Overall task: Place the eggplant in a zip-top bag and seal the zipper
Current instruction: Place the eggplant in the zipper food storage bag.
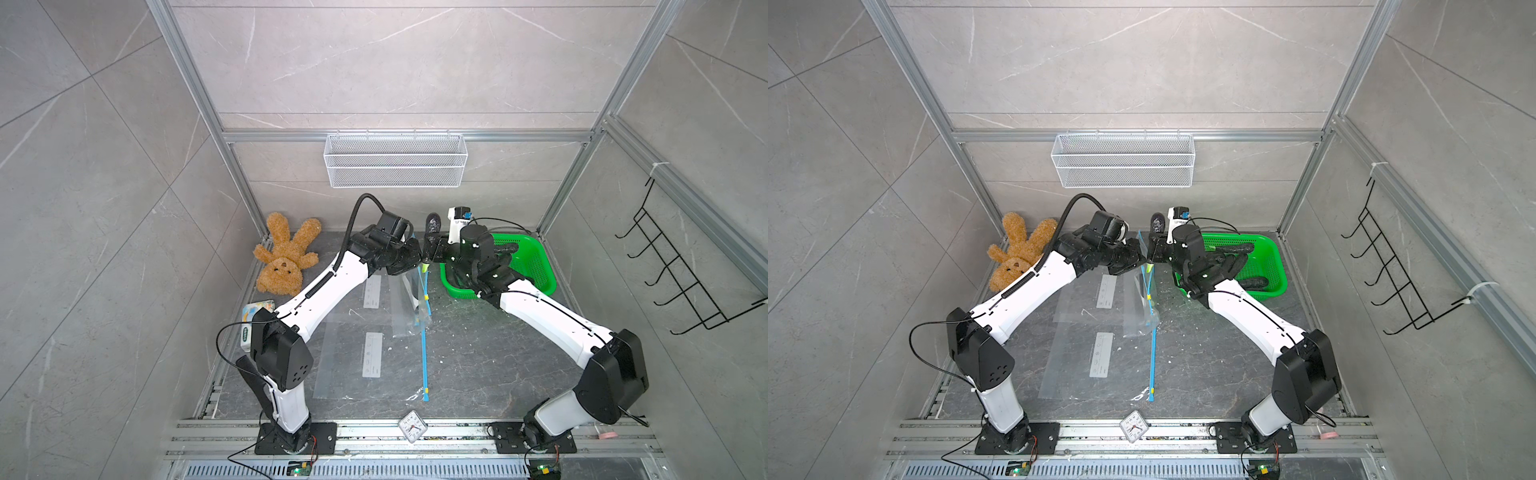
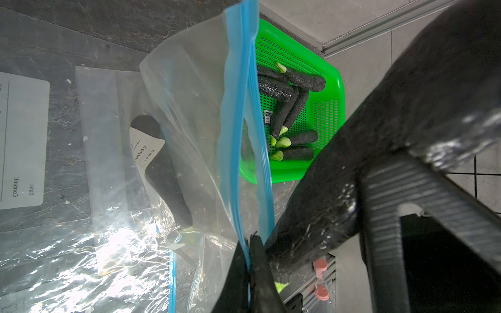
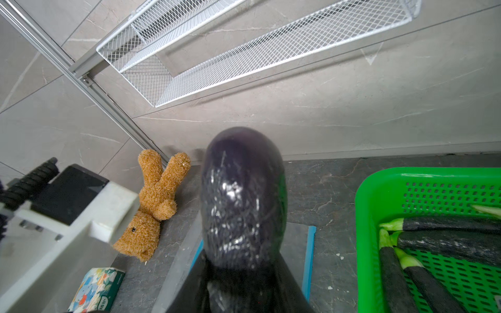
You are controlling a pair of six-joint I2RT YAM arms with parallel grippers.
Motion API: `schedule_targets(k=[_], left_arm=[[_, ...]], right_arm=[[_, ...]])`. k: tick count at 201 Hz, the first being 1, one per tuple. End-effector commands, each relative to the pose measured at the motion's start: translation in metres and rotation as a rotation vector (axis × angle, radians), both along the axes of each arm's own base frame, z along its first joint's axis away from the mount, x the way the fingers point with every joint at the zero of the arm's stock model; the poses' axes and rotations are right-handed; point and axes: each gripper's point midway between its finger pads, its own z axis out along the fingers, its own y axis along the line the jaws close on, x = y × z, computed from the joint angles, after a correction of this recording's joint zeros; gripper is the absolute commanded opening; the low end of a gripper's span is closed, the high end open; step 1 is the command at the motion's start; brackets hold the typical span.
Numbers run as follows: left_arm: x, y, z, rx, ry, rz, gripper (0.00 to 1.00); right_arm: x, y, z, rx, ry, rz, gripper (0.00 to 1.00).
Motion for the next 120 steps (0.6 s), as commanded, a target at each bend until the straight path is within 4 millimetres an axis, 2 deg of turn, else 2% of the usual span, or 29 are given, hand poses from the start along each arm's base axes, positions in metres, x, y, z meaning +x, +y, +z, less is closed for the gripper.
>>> schedule_targets(k=[1, 44, 85, 120], left_arm=[[-0.004, 0.001, 0.037, -0.063, -0.063, 0.0, 0.0], [-0.005, 0.003, 0.037, -0.059, -0.064, 0.004, 0.0], [-0.005, 0.005, 0.039, -0.057, -0.074, 0.011, 0.0], [-0.004, 0.003, 0.033, -0.052, -0.061, 0.007, 0.0]], right_arm=[[0.002, 0.0, 0.0, -0.069, -0.035, -0.045, 0.12], [-0.007, -0.005, -0.006, -0.138, -0.065, -0.069, 0.12], [-0.018, -0.004, -0.024, -0.193, -0.084, -0.068, 0.11], [-0.032, -0.004, -0.017, -0.149, -0.1, -0.056, 0.12]])
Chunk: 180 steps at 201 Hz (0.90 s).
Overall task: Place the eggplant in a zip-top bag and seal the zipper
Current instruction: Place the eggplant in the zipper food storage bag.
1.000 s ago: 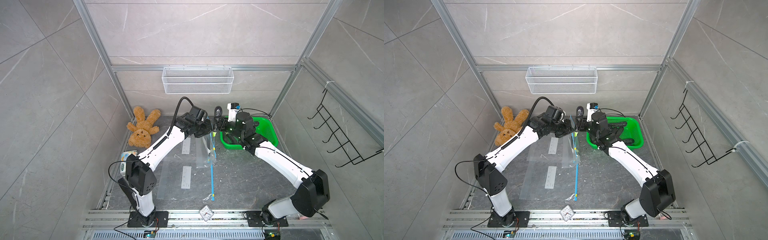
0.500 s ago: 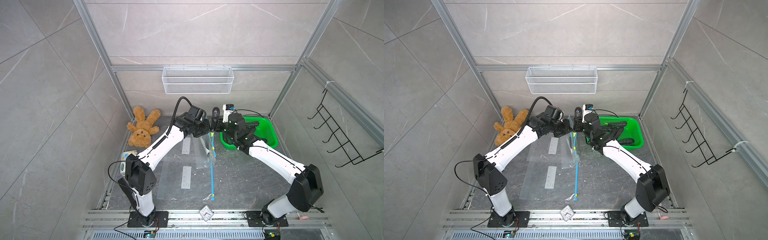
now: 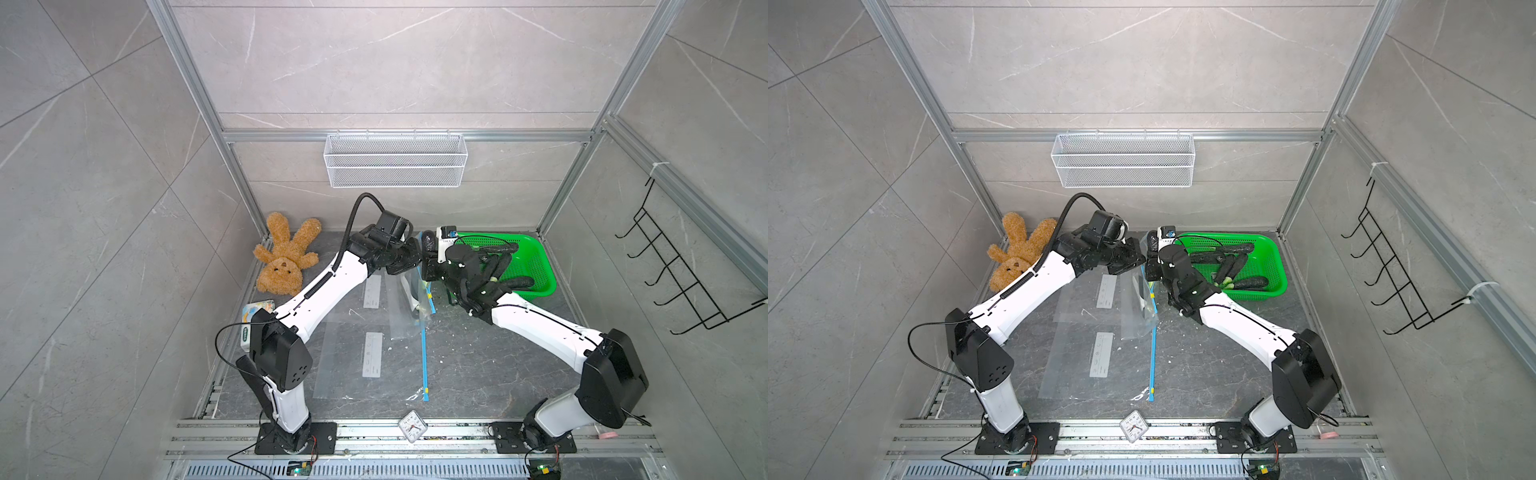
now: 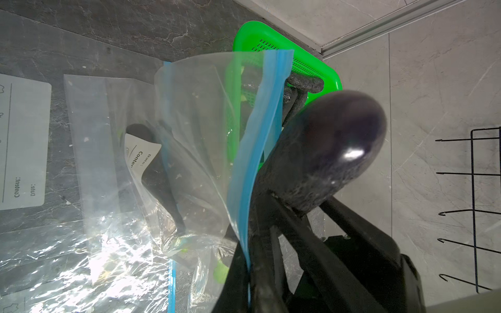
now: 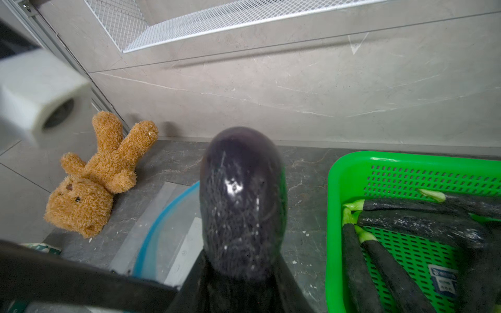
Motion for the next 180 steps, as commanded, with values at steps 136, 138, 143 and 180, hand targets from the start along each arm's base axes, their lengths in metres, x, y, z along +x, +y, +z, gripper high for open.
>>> schedule_targets(k=[136, 138, 143, 180], left_arm=[[-0.004, 0.003, 0.028, -0.048, -0.058, 0.007, 0.0], [-0.005, 0.004, 0.028, -0.047, -0.059, 0.006, 0.0], [-0.005, 0.004, 0.028, -0.046, -0.059, 0.009, 0.0], [-0.005, 0.005, 0.028, -0.048, -0.06, 0.01, 0.0]], right_arm=[[-0.02, 0.015, 0.001, 0.018, 0.054, 0.119, 0.35], [-0.021, 0.016, 0.001, 0.018, 0.054, 0.122, 0.36], [-0.022, 0.016, 0.003, 0.02, 0.051, 0.127, 0.38], [-0.029, 0.015, 0.006, 0.022, 0.058, 0.151, 0.48]])
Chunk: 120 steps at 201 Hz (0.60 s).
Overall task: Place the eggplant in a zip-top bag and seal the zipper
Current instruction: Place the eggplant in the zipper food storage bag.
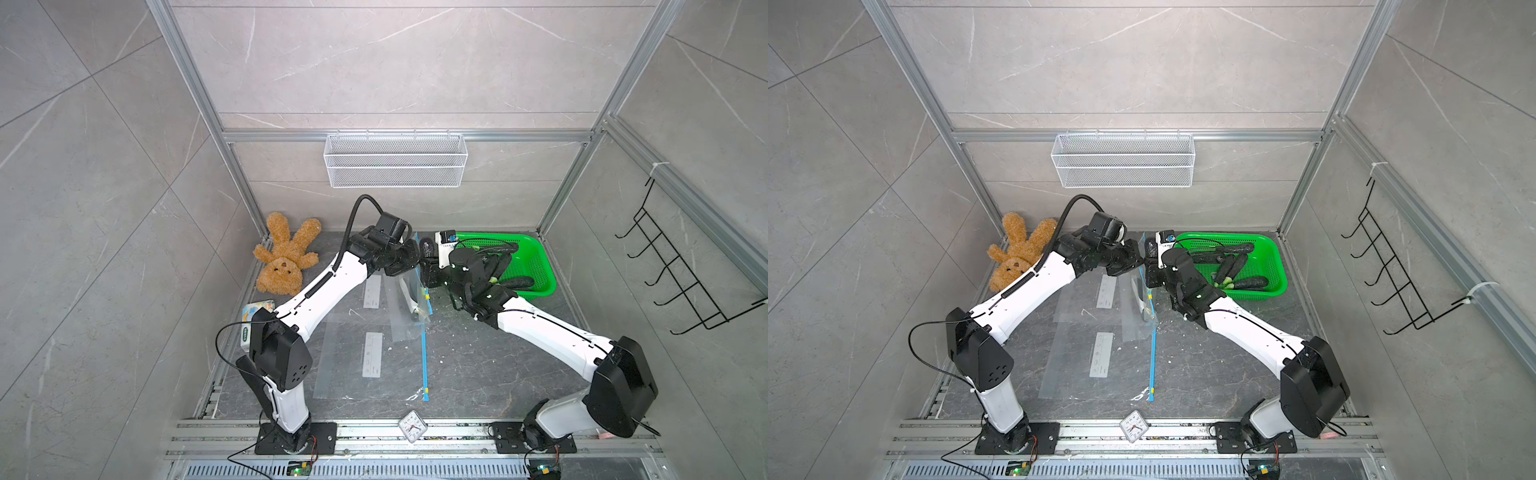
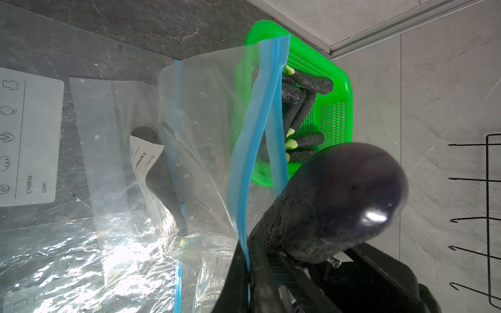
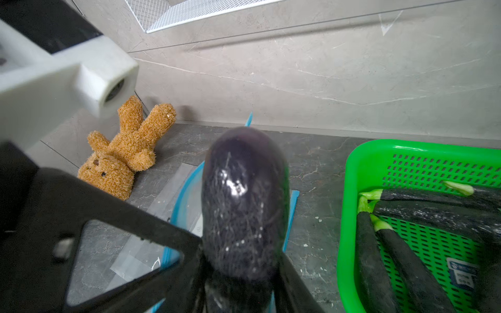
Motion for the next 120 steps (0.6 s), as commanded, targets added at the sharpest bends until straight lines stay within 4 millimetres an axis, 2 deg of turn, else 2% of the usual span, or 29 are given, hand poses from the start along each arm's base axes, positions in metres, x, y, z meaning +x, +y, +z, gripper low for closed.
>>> schedule_targets(k=[1, 28, 54, 92, 120], left_arm=[[-0.006, 0.001, 0.038, -0.069, -0.073, -0.003, 0.0], [-0.006, 0.002, 0.038, -0.069, -0.073, -0.001, 0.0], [-0.007, 0.002, 0.04, -0.073, -0.077, 0.001, 0.0], [-0.009, 0.006, 0.041, -0.073, -0.085, 0.008, 0.0], [-0.009, 0.006, 0.042, -0.075, -0.089, 0.009, 0.0]], right_arm=[[-0.01, 0.006, 0.009, 0.014, 0.011, 0.053, 0.49], [-0.018, 0.003, 0.025, 0.044, 0.01, 0.096, 0.58], [-0.019, -0.01, 0.035, 0.081, 0.033, 0.099, 0.59], [-0.016, -0.029, 0.03, 0.134, 0.108, 0.086, 0.57], [-0.018, -0.02, 0.021, 0.165, 0.17, 0.15, 0.56]])
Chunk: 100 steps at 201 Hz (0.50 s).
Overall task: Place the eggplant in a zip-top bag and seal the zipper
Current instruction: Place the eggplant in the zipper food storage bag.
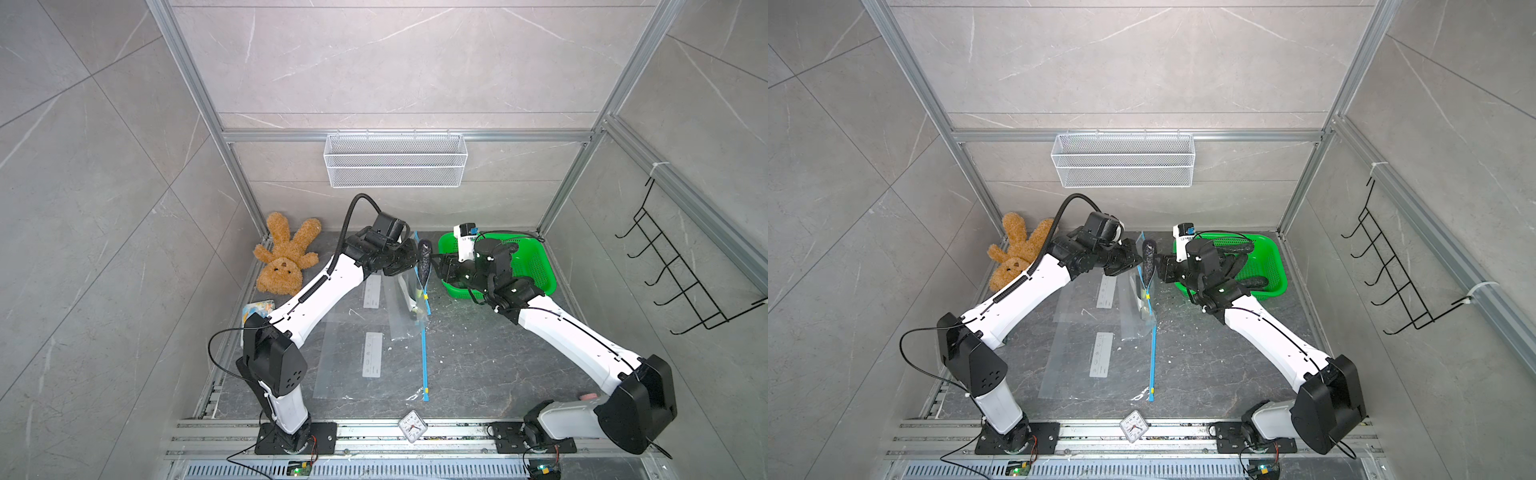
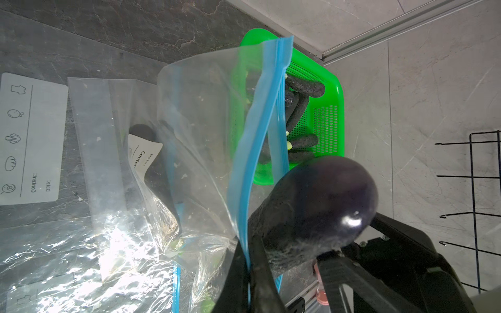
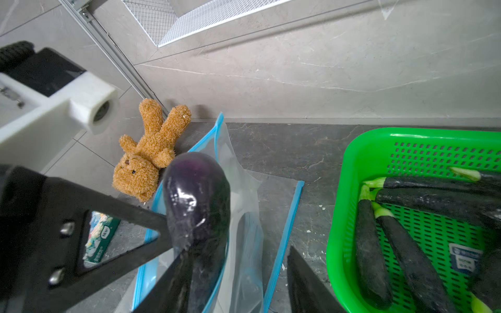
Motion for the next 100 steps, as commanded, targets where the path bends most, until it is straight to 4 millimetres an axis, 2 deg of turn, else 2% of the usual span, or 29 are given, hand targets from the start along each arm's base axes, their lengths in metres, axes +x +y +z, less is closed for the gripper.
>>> schedule_targets(k=[1, 49, 81, 100], left_arm=[[-0.004, 0.0, 0.027, -0.055, -0.057, -0.001, 0.0], [-0.002, 0.0, 0.026, -0.056, -0.055, -0.001, 0.0], [-0.002, -0.003, 0.027, -0.066, -0.056, -0.006, 0.0], [-0.002, -0.001, 0.028, -0.064, -0.059, -0.002, 0.0]], right_arm=[[-0.01, 0.015, 0.002, 0.055, 0.067, 0.087, 0.56], [-0.014, 0.033, -0.005, 0.1, 0.123, 0.17, 0.55], [-0.002, 0.036, -0.024, 0.045, 0.18, 0.153, 0.54], [0.003, 0.037, -0.03, 0.032, 0.188, 0.14, 0.48]])
